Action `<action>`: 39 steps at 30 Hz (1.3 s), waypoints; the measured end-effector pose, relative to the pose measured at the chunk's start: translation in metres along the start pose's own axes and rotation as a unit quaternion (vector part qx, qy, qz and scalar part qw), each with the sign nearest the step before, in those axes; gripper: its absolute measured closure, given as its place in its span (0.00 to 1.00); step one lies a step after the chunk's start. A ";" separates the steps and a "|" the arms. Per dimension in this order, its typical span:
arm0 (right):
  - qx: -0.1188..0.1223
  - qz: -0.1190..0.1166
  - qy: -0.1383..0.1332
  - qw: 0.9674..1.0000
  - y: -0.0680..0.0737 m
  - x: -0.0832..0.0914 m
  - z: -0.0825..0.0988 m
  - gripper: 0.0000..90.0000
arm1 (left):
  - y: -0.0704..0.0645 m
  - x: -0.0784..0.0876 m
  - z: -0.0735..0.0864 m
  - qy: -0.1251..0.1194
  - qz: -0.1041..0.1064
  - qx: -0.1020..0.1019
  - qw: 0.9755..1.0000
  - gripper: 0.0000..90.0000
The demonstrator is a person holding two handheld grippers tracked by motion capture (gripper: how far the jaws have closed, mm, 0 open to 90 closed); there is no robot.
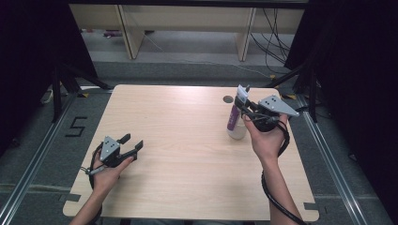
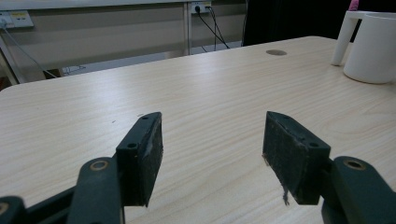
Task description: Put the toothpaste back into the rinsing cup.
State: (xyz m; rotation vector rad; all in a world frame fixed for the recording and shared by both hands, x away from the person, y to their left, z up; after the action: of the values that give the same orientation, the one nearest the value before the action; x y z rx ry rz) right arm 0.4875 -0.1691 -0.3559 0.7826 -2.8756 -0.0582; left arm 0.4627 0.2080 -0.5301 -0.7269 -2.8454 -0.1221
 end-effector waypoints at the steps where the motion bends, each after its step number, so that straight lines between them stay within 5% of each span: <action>1: 0.008 -0.001 -0.004 1.000 -0.002 0.000 -0.002 0.88 | 0.000 -0.001 0.000 -0.007 0.002 0.000 1.000 0.42; 3: -0.004 0.007 0.000 1.000 -0.003 0.001 -0.003 0.88 | 0.000 -0.001 0.001 -0.003 -0.001 0.000 1.000 0.42; 5: 0.011 0.008 -0.006 1.000 -0.008 0.001 -0.006 0.88 | 0.001 -0.001 0.001 -0.004 -0.002 -0.002 1.000 0.42; 26: 0.008 0.032 -0.023 0.999 -0.026 -0.004 -0.027 0.88 | 0.000 -0.003 0.003 -0.017 0.000 -0.003 1.000 0.42; 39: 0.015 0.060 -0.024 0.998 -0.043 -0.015 -0.024 0.88 | -0.001 -0.003 0.006 -0.014 0.000 -0.003 1.000 0.42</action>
State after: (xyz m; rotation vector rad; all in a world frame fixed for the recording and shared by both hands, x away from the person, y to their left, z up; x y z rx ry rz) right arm 0.5258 -0.1981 -0.3376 0.6212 -2.9675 -0.0202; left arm 0.4638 0.2061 -0.5372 -0.7346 -2.8721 -0.1215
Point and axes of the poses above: each handheld gripper's, and its own axes: x roughly backward along the jaws, z roughly out of its underside, y roughly to its left, the point moved 8 cm from there along -x, roughly forward along the jaws, and after that the axes turned 2 degrees about -x, right-handed, at the moved point
